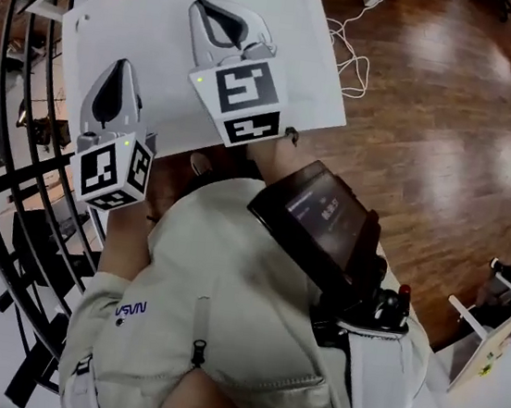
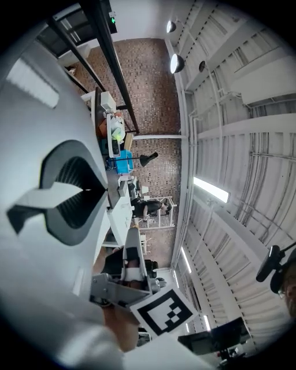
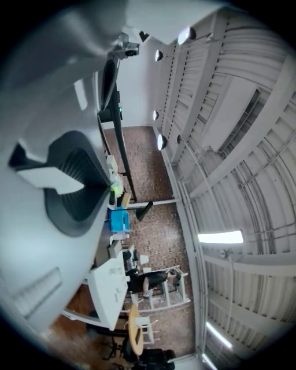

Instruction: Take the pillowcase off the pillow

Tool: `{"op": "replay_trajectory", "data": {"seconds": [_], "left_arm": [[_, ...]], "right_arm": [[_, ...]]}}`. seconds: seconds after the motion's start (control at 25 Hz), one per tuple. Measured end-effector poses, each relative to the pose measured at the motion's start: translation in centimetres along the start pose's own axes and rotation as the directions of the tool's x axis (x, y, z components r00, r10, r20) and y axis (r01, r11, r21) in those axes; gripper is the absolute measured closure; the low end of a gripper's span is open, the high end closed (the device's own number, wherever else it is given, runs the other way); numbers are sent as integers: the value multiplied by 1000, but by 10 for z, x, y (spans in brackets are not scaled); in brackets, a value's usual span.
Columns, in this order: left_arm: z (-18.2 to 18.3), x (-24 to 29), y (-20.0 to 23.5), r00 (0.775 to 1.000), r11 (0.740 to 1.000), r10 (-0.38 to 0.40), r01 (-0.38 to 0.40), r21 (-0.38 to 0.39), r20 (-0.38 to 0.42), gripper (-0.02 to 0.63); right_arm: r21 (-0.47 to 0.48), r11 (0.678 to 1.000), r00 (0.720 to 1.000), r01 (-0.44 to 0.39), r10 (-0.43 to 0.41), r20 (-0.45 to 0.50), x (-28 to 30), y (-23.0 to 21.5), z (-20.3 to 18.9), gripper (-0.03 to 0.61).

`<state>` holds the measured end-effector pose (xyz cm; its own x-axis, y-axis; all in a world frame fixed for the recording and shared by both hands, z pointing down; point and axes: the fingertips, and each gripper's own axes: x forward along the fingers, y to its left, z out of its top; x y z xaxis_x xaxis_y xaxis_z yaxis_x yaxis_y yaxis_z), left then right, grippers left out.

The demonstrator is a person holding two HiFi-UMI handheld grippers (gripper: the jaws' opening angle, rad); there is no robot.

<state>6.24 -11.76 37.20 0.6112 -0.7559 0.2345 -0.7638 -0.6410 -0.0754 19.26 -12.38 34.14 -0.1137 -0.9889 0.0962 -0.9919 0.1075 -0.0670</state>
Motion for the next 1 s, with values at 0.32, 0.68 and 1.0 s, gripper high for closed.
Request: {"op": "replay_trajectory", "data": {"seconds": [0.32,0.68,1.0], "left_arm": [[11,-6,11,999,1000,-14,14,6,30,611],[17,-15,40,993,997,-79,81,-14,91,611],[4,-52,55,988,992,-123,124,-4,93,611]], "right_arm": [[-73,997,1000,-26,26,-3,3,23,20,574],[-174,985,1000,22,-21,12,0,66,34,574],[-164,984,997,68,-73,-24,-18,101,17,574]]}}
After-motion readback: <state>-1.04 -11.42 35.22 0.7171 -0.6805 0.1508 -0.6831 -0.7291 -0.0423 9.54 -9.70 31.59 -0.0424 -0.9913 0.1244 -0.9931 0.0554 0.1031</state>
